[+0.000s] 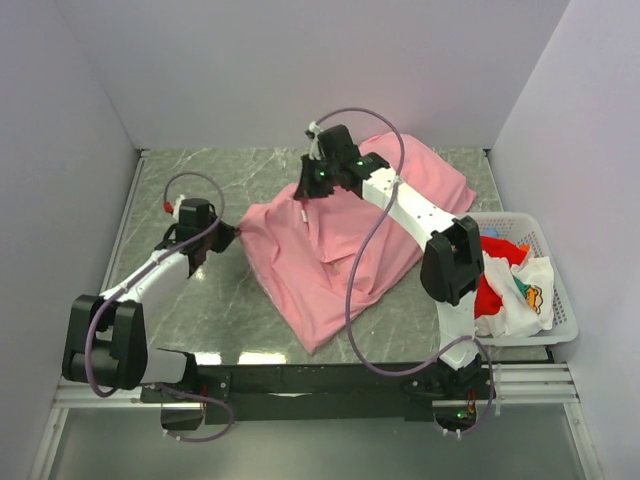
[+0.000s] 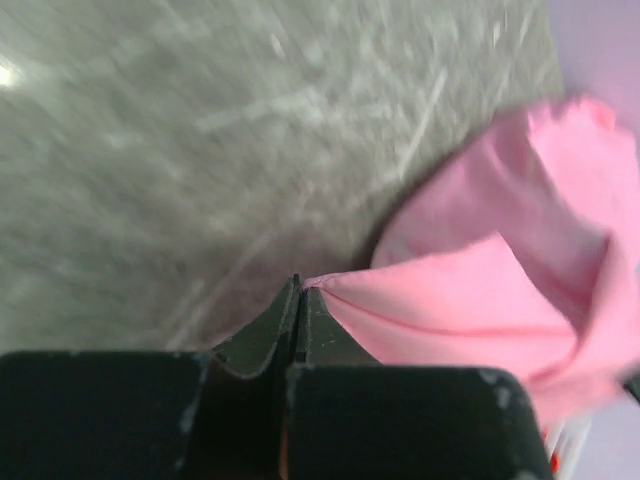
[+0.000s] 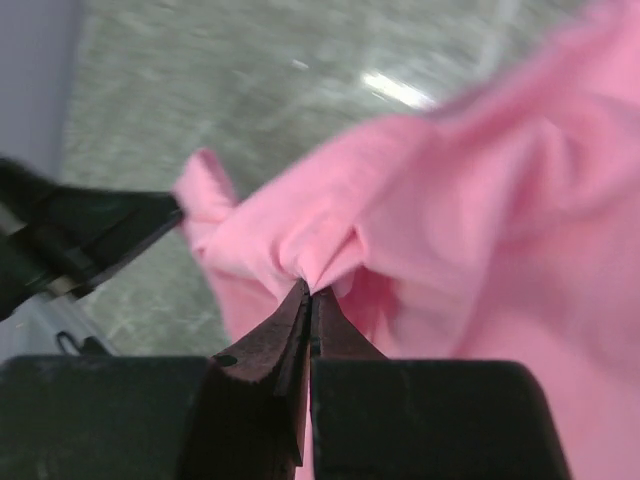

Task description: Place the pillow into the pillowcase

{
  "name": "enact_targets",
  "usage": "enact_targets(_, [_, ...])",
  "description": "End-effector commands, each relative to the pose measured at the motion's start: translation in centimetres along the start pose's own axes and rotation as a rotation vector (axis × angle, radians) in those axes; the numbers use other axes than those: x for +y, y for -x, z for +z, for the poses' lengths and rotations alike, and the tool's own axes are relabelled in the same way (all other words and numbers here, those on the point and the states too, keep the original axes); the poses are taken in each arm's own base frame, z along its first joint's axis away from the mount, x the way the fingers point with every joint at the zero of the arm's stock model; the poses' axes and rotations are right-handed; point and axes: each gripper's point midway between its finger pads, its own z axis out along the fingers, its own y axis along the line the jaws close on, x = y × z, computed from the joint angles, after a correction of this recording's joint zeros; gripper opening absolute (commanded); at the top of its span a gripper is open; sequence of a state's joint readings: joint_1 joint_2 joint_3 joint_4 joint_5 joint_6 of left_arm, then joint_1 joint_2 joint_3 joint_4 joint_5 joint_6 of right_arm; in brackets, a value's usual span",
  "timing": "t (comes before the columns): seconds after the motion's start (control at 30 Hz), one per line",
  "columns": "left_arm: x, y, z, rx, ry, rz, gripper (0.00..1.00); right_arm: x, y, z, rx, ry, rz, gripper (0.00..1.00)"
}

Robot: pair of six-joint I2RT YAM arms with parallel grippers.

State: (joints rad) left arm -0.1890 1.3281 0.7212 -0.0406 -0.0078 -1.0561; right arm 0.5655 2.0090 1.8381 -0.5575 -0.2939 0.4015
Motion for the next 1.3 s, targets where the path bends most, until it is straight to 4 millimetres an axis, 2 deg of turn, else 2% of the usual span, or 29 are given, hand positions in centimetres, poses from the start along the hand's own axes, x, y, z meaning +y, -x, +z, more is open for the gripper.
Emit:
enact_targets(0.0, [3.5, 5.6, 0.4, -0.123, 0.160, -0.098, 0.01, 1.6, 4.0, -0.6, -0.069, 0.039, -0.029, 0.01])
enact_targets(0.07, [5.0, 7.4, 0.7, -0.137, 0.186, -0.150, 0.01, 1.1, 4.8, 0.4, -0.081, 0.034, -0.011, 0.02])
enact_targets(0.1, [5.3, 8.1, 0.8, -0.146, 0.196, -0.171, 0.01, 1.2, 6.2, 0.2, -0.115, 0.032, -0.010, 0.03])
enact_targets(0.17, [6.1, 9.1, 1.4, -0.149, 0.210, -0.184, 0.01, 0.4, 6.9, 0.8, -0.120, -0.016, -0.014, 0.11])
enact_targets(0.2, [5.7, 9.7, 1.6, -0.151, 0.208, -0.172, 0.01, 0.2, 7.0, 0.9, -0.118, -0.027, -0.017, 0.16])
enact_targets(0.3, [5.4, 10.0, 3.0, -0.116, 0.212, -0.139, 0.01, -1.5, 6.0, 0.4, -0.119, -0.115, -0.022, 0.34])
enact_targets(0.33, [5.7, 9.8, 3.2, -0.102, 0.230, -0.139, 0.01, -0.3, 7.5, -1.8, -0.196, -0.099, -0.042, 0.47])
enact_targets(0.37, [5.7, 9.2, 3.5, -0.070, 0.219, -0.137, 0.03, -1.3, 5.7, -1.6, -0.171, -0.128, -0.039, 0.54])
enact_targets(0.4, [5.7, 9.0, 3.5, -0.065, 0.217, -0.137, 0.15, -1.6, 5.9, -2.5, -0.197, -0.158, -0.049, 0.56])
enact_targets(0.43, [5.8, 8.8, 3.3, -0.061, 0.216, -0.135, 0.34, -0.3, 6.3, -5.0, -0.239, -0.152, -0.079, 0.61])
enact_targets(0.47, [5.7, 8.8, 2.6, -0.072, 0.206, -0.130, 0.60, -0.9, 4.7, -5.2, -0.216, -0.182, -0.084, 0.61])
enact_targets(0.5, [5.5, 8.8, 2.1, -0.080, 0.201, -0.124, 0.68, -1.0, 3.8, -6.0, -0.213, -0.206, -0.088, 0.60])
enact_targets(0.53, [4.8, 9.1, 0.7, -0.102, 0.182, -0.118, 0.74, 1.3, 3.1, -7.9, -0.239, -0.164, -0.120, 0.56])
enact_targets(0.57, [5.1, 8.7, 0.1, -0.101, 0.181, -0.102, 0.80, 0.4, -0.4, -7.1, -0.172, -0.177, -0.131, 0.56])
enact_targets(0.63, [3.5, 8.1, -2.1, -0.123, 0.130, -0.052, 0.83, 0.9, -2.8, -8.6, -0.190, -0.191, -0.143, 0.51])
enact_targets(0.67, [3.9, 6.6, -2.8, -0.090, 0.140, -0.016, 0.82, 0.0, -6.5, -7.5, -0.120, -0.203, -0.147, 0.49])
enact_targets(0.7, [3.8, 5.9, -3.4, -0.082, 0.130, 0.004, 0.82, -0.2, -8.1, -7.4, -0.102, -0.196, -0.141, 0.46])
enact_targets(0.73, [2.1, 3.8, -4.4, -0.063, 0.088, 0.065, 0.82, 0.3, -8.9, -7.6, -0.106, -0.160, -0.134, 0.43])
enact_targets(0.77, [2.9, 1.6, -4.8, -0.020, 0.105, 0.089, 0.81, -1.0, -11.7, -7.0, -0.051, -0.180, -0.137, 0.43])
enact_targets(0.8, [2.8, 0.1, -5.2, -0.003, 0.095, 0.114, 0.80, -1.8, -12.6, -6.9, -0.041, -0.198, -0.138, 0.42])
enact_targets(0.83, [1.9, -2.8, -5.7, 0.043, 0.063, 0.175, 0.80, -2.3, -13.3, -6.9, -0.037, -0.211, -0.144, 0.42])
enact_targets(0.87, [2.4, -4.4, -6.2, 0.063, 0.060, 0.184, 0.80, -3.5, -15.1, -6.5, 0.002, -0.227, -0.149, 0.41])
enact_targets(0.97, [3.6, -8.9, -7.1, 0.141, 0.053, 0.271, 0.81, -4.4, -17.4, -5.9, 0.064, -0.227, -0.179, 0.40])
enact_targets(1.03, [3.1, -11.6, -7.6, 0.198, -0.002, 0.334, 0.82, -5.0, -18.5, -5.2, 0.097, -0.236, -0.195, 0.40])
enact_targets(1.1, [3.3, -13.8, -7.6, 0.239, -0.018, 0.395, 0.85, -5.5, -18.2, -4.8, 0.100, -0.269, -0.200, 0.41])
enact_targets(1.13, [2.9, -15.8, -7.7, 0.278, -0.051, 0.452, 0.86, -5.9, -18.5, -4.2, 0.112, -0.282, -0.199, 0.42])
enact_targets(1.2, [2.1, -17.3, -7.7, 0.295, -0.059, 0.509, 0.87, -6.1, -18.1, -3.7, 0.108, -0.301, -0.204, 0.44])
enact_targets(1.23, [3.0, -19.1, -7.7, 0.332, -0.020, 0.576, 0.87, -6.5, -18.5, -3.0, 0.131, -0.310, -0.205, 0.44])
enact_targets(1.27, [2.1, -19.3, -7.6, 0.317, -0.016, 0.592, 0.87, -6.5, -18.6, -2.7, 0.137, -0.314, -0.201, 0.45])
